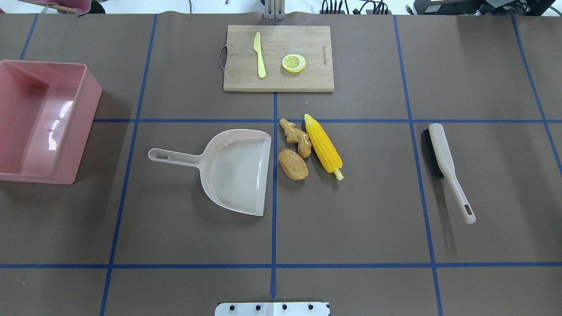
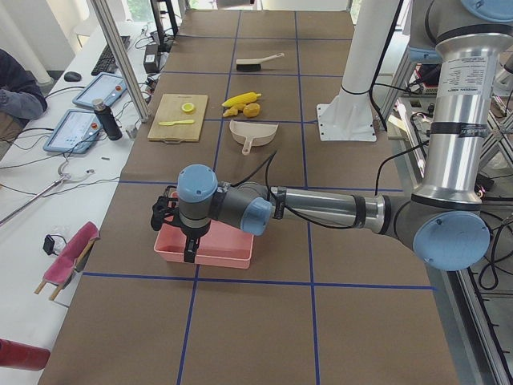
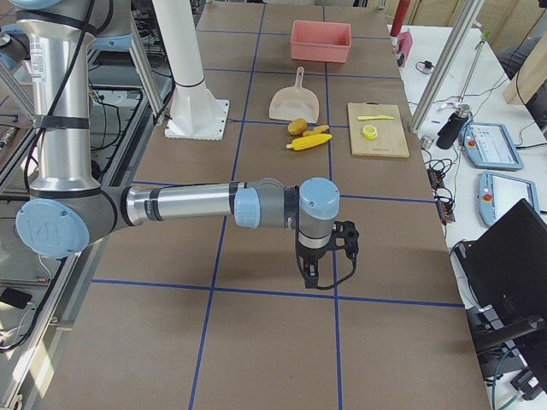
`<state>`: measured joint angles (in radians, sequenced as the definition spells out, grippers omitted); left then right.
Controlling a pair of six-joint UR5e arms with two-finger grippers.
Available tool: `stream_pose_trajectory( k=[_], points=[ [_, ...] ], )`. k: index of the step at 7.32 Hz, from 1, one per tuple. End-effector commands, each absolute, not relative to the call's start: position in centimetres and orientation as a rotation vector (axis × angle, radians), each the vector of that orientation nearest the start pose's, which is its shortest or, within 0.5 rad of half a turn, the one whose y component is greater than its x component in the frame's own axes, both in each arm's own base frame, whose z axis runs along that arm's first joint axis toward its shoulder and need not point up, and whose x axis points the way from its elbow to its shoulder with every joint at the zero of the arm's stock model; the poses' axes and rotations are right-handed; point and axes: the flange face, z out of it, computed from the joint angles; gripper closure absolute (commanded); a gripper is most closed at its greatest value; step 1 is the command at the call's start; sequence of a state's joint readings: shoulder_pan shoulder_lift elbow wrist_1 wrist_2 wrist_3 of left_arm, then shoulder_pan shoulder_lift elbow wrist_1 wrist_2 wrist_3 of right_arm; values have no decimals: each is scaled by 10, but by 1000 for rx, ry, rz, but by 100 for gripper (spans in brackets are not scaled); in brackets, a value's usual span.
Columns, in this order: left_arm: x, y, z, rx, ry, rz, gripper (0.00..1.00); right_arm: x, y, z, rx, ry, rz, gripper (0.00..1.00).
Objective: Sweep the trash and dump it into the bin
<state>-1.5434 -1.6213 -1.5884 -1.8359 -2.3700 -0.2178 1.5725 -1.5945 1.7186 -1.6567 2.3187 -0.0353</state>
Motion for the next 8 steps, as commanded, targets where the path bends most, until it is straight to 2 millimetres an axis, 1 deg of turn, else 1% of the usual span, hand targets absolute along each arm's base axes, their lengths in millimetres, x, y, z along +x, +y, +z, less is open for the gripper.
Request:
stream_pose_trajectory(
  k=[1,2,5,8],
  points=[
    [-48,-524,607,190,819,-60,2,65,-483,606,52,-751,-51,0],
    [-49,-524,611,185,814,-64,1,65,-483,604,55,-751,-52,0],
    [-51,-521,612,173,811,-72,2,64,-483,603,56,-754,-51,0],
    [-48,-534,595,173,812,-67,1,64,-483,601,57,-758,-52,0]
  ],
)
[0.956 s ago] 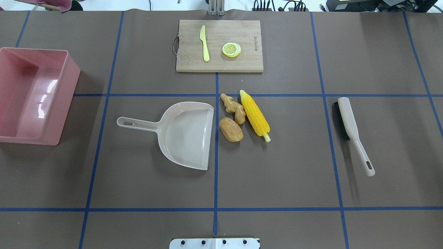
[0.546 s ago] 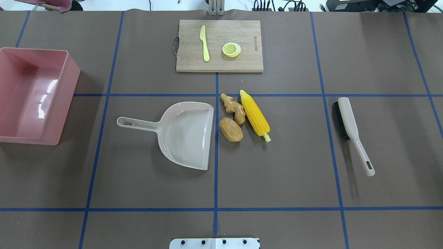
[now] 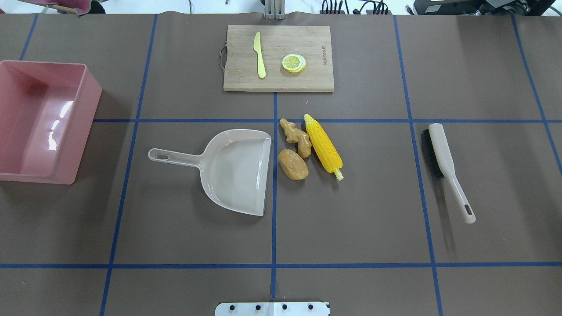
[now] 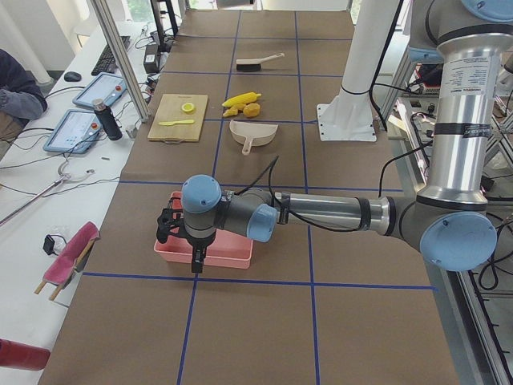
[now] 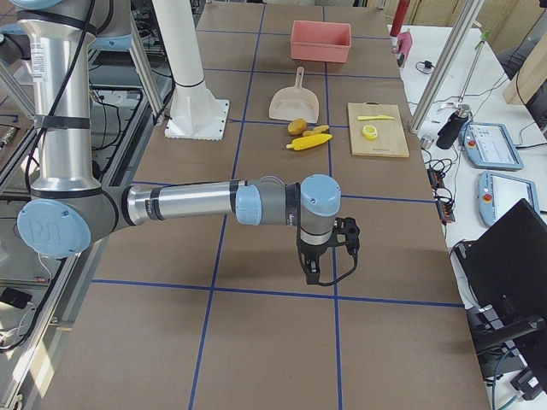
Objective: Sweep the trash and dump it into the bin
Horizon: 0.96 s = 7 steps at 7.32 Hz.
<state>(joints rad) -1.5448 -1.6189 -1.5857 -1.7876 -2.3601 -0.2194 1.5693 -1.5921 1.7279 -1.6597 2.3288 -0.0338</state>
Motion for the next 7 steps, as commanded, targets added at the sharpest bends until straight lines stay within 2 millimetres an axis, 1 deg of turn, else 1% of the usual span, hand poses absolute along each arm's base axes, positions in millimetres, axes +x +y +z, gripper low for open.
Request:
stream_pose_trajectory(
  k=[1,3,4,5,6,7],
  points=[
    [-48,-540,585,190,813,-60,2,64,-483,601,59,-758,-52,0],
    [-47,-549,573,209,814,-52,1,64,-483,601,60,-758,-53,0],
    [-47,-548,570,215,816,-49,1,63,-483,601,58,-769,-52,0],
    [-47,-548,563,230,817,-42,1,65,-479,599,63,-770,-51,0],
    [-46,-548,551,250,820,-32,1,67,-472,598,66,-770,-47,0],
    [-47,-547,545,262,819,-26,1,68,-467,585,91,-764,-50,0]
  ],
)
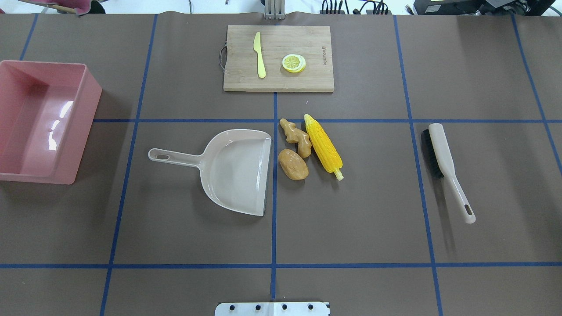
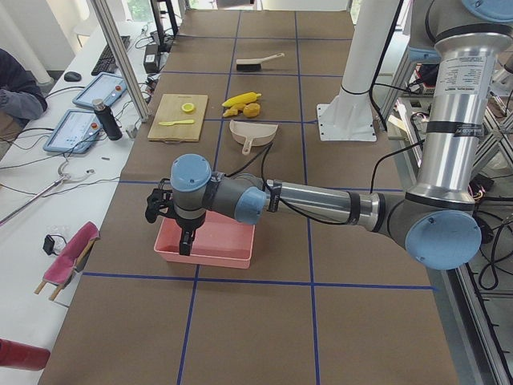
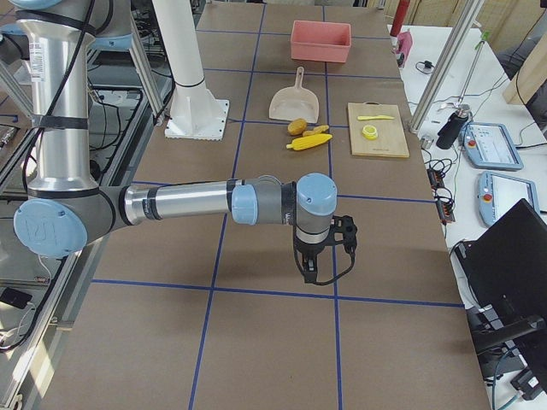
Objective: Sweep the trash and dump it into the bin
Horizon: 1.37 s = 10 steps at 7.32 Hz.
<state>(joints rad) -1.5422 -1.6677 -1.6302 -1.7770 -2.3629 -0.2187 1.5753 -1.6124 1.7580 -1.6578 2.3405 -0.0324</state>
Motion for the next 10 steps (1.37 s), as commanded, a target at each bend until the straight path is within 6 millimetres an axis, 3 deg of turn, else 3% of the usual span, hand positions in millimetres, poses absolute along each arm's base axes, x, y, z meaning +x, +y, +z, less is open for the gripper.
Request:
stream_pose_trajectory(
  k=[1,2,3,4,6,8,9,10],
  points=[
    [-46,-548,543,269,821,-22,2,67,-466,573,103,-765,-45,0],
    [-46,-548,534,281,827,-16,2,65,-473,559,110,-777,-12,0],
    [-46,-547,530,287,830,-12,2,39,-474,529,90,-817,38,0],
    [-46,-546,525,297,832,-8,2,-11,-473,496,41,-828,86,0],
    [-46,-542,526,299,823,-8,1,-121,-476,458,-13,-835,-48,0],
    [-45,-532,517,326,829,18,1,-198,-463,452,20,-835,-97,0],
    [-35,-529,493,365,829,55,1,-248,-451,463,16,-861,-75,0],
    [-17,-526,477,383,836,102,1,-280,-440,471,15,-878,-57,0]
  ],
)
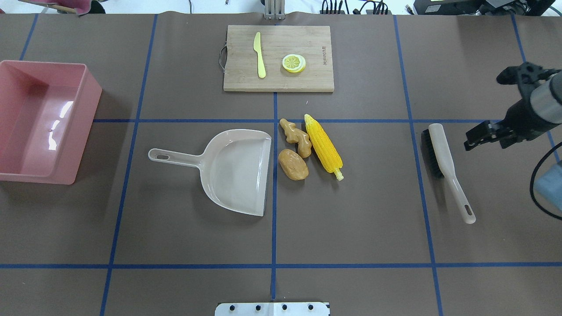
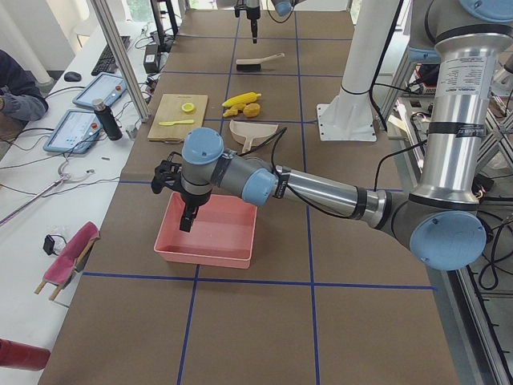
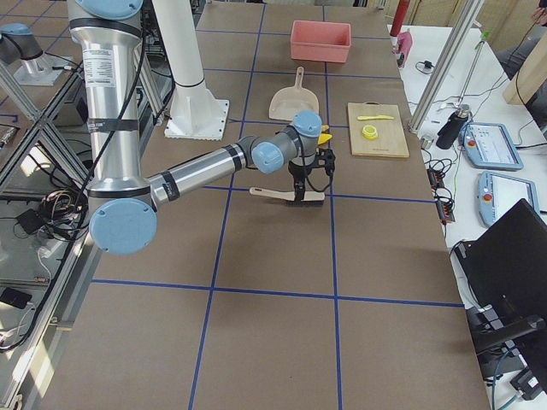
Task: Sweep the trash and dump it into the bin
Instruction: 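Lower the right gripper onto the white brush handle and grasp it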
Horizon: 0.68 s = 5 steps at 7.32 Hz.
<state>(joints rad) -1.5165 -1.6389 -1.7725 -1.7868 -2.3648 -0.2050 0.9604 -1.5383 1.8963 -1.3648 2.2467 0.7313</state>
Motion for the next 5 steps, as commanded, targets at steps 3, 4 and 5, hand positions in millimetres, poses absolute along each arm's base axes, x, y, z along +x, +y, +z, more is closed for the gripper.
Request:
stream_pose_trajectory(
  k=[3,4,5],
  points=[
    [40,-509,424,434,866,251,1,-306,-425,481,-3,-860,-90,0],
    [47,-504,403,475,875,285,1,-305,-422,484,-18,-856,-90,0],
    [63,-495,382,502,889,336,1,-301,-419,487,-25,-854,-86,0]
  ],
)
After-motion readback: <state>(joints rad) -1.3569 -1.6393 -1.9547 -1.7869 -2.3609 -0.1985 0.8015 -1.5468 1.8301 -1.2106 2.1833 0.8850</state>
